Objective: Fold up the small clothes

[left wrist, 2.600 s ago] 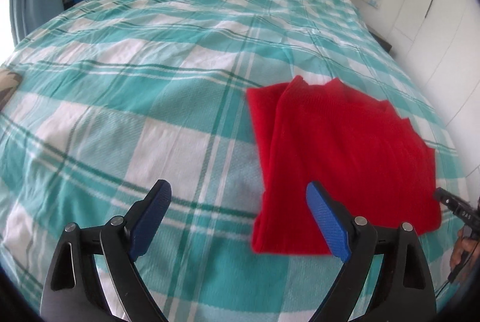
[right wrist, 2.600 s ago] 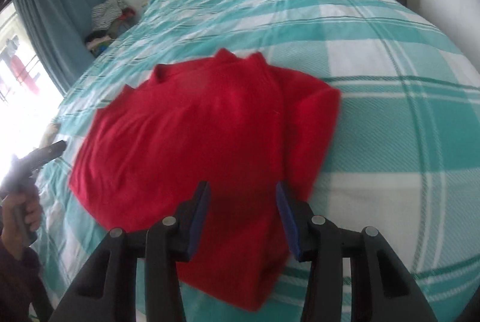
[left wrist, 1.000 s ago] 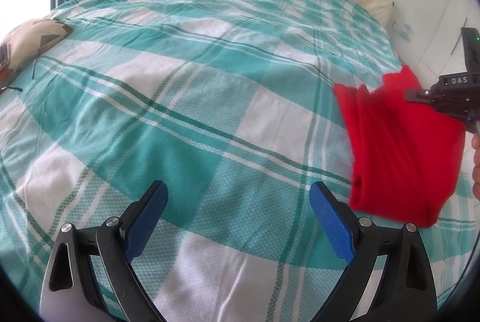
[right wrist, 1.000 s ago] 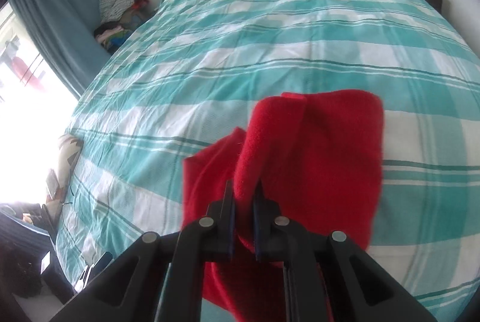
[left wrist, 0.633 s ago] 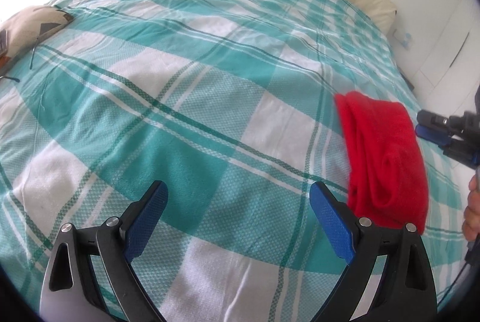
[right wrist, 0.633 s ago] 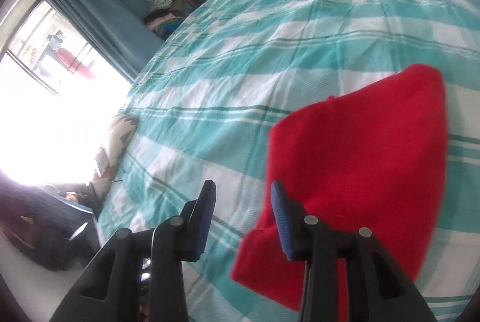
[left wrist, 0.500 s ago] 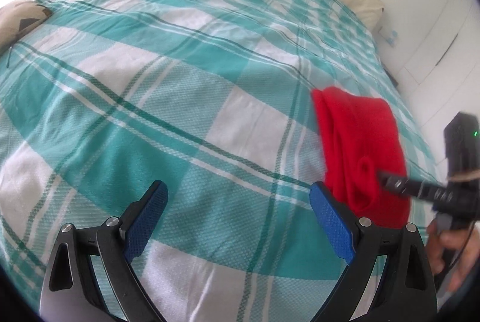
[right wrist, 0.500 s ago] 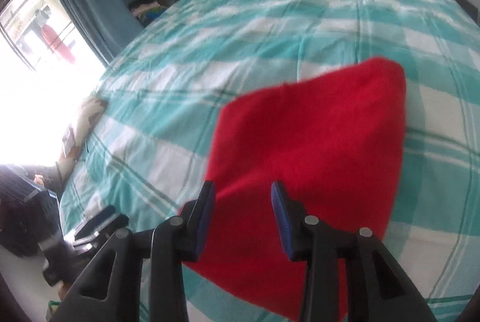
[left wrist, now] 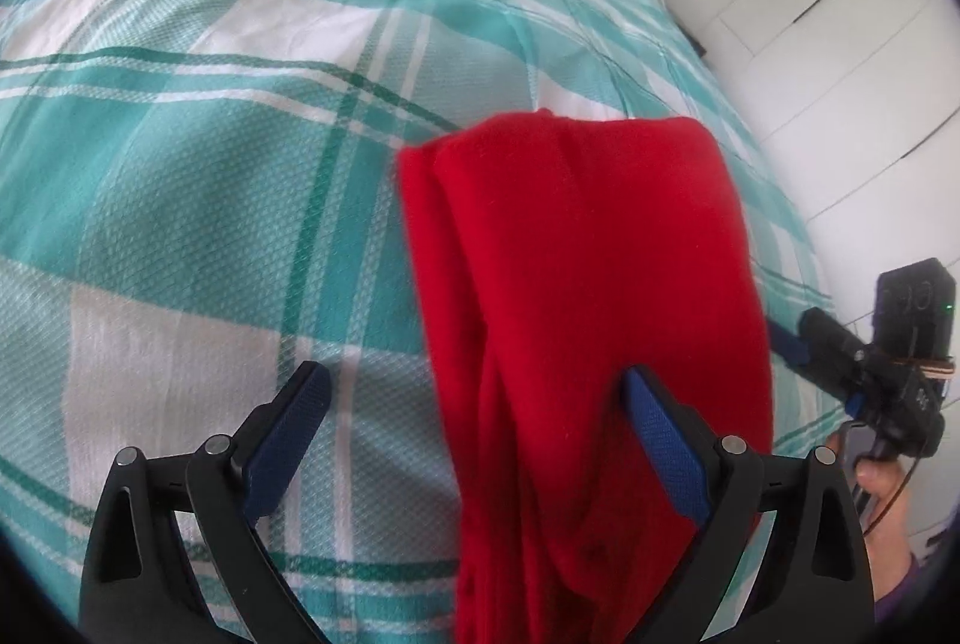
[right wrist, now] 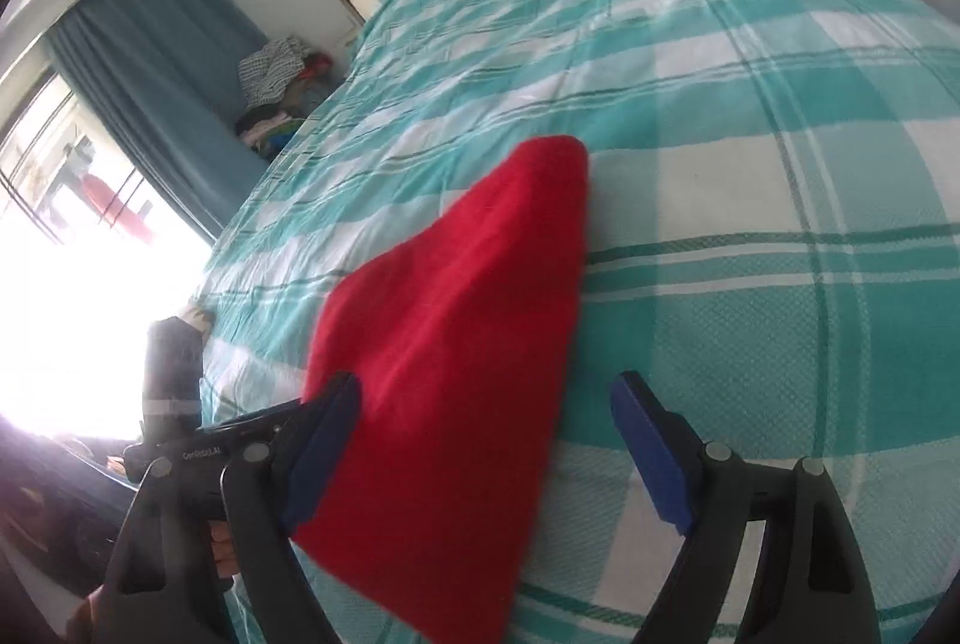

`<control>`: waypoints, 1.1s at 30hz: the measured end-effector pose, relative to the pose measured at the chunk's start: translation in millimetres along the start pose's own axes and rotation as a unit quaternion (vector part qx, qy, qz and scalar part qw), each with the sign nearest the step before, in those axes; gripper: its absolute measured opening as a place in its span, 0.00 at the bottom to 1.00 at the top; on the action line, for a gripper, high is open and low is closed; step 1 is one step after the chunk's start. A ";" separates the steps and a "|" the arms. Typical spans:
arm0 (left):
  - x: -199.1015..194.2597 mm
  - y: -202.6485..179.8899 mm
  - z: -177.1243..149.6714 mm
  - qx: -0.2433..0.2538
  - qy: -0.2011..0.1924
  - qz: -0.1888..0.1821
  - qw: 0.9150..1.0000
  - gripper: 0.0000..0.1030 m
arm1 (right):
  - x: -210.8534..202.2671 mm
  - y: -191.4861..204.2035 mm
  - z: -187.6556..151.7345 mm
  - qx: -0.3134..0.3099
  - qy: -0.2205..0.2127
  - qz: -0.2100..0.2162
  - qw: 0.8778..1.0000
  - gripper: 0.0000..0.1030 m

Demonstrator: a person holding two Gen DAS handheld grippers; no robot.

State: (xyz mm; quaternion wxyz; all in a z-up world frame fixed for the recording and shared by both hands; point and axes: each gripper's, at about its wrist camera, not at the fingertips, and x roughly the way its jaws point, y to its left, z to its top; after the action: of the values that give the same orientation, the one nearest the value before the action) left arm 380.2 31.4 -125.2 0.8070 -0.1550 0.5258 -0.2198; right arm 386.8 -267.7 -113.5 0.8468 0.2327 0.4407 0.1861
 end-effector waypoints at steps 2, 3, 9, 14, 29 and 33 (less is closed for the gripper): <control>3.8 -4.7 6.3 -0.001 0.007 -0.036 0.999 0.93 | 27.1 -11.4 0.9 0.030 0.023 0.032 0.999 0.81; 5.2 -7.2 7.8 -0.001 0.007 -0.042 0.999 0.84 | 38.4 -13.4 -0.9 0.041 0.030 0.051 0.997 0.80; -13.7 -29.0 10.2 0.034 -0.015 -0.019 0.999 0.19 | 38.3 43.6 -4.9 -0.070 -0.003 -0.027 0.997 0.35; -83.1 -47.9 21.5 0.052 -0.083 -0.046 0.994 0.19 | -9.5 95.9 13.9 -0.136 -0.057 -0.008 0.989 0.33; -108.2 -33.7 -80.0 0.127 -0.151 0.238 0.951 0.95 | -22.4 64.1 -63.1 -0.140 0.003 -0.187 0.972 0.85; -150.8 -65.8 -112.1 0.140 -0.232 0.277 0.922 1.00 | -70.0 93.4 -87.4 -0.168 -0.038 -0.210 0.962 0.92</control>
State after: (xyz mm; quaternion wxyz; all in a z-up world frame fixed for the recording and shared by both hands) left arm 211.9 51.1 -20.5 0.9484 0.0651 0.3100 -0.0172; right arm 265.8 -207.2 -59.2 0.9098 -0.0036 0.4097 0.0664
